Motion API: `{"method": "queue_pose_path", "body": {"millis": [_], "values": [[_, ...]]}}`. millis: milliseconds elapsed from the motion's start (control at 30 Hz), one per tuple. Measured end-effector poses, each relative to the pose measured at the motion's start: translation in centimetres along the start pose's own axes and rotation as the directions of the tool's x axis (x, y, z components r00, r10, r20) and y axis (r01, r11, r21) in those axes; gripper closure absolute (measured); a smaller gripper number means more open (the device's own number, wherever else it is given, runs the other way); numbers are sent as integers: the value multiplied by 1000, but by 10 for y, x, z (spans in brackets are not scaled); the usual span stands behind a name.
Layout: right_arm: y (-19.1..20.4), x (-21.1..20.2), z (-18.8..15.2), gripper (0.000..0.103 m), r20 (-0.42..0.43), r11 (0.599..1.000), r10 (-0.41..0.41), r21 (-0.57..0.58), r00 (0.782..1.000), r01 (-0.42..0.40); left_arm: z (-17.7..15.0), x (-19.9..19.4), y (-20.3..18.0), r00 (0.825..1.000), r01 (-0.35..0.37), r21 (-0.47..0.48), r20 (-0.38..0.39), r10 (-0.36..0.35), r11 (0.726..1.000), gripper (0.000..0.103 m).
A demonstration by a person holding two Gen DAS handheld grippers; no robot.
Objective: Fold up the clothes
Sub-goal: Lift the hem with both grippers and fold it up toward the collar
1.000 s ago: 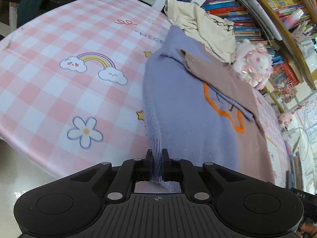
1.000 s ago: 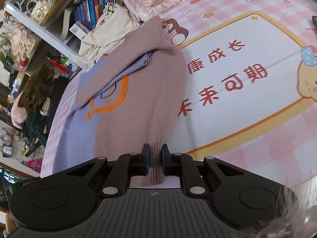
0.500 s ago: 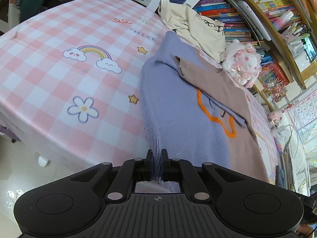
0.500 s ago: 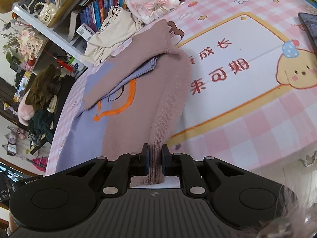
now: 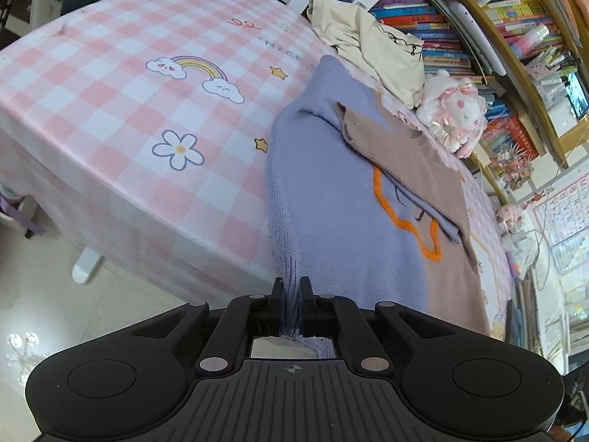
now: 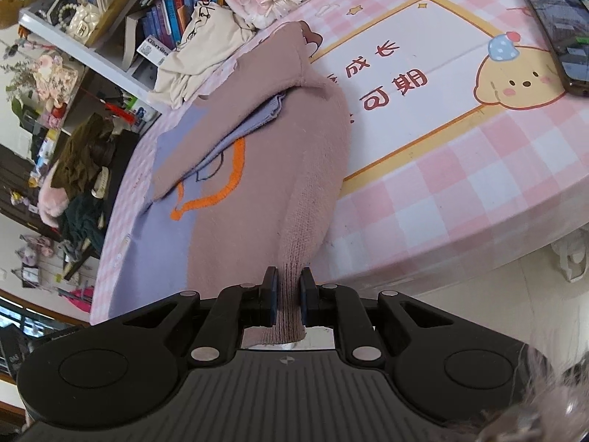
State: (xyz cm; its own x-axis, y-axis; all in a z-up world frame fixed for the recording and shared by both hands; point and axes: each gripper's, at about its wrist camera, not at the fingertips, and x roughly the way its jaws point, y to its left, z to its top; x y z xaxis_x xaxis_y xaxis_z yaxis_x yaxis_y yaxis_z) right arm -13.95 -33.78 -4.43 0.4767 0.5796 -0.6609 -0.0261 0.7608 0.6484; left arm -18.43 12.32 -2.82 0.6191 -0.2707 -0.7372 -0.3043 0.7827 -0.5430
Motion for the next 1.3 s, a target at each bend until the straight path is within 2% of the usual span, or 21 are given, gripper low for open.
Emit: {"method": "queue_pose_path", "body": {"millis": [167,367,600,767,867,1000,1300], "values": [[4,-6,14,92,25,996,76,50,997,-77,14,-6,-5,996,79,-60,51,-76,995,99],[11,-13,45,92,124,974,170,128,978,-186,43,-6,-13,973,202,-146,141,-182,968,99],[29,-9,103,92,240,961,216,117,947,-249,109,7,-38,928,329,-126,230,-295,936,99],[46,5,146,92,301,961,225,88,927,-262,148,25,-49,913,354,-113,257,-317,928,99],[51,20,166,92,314,962,214,96,925,-256,166,40,-49,912,361,-131,258,-320,923,99],[48,42,187,92,320,958,192,142,928,-248,185,62,-45,919,350,-154,244,-308,924,99],[37,88,214,92,294,965,112,197,949,-174,212,111,-42,951,287,-155,166,-262,945,98]]}}
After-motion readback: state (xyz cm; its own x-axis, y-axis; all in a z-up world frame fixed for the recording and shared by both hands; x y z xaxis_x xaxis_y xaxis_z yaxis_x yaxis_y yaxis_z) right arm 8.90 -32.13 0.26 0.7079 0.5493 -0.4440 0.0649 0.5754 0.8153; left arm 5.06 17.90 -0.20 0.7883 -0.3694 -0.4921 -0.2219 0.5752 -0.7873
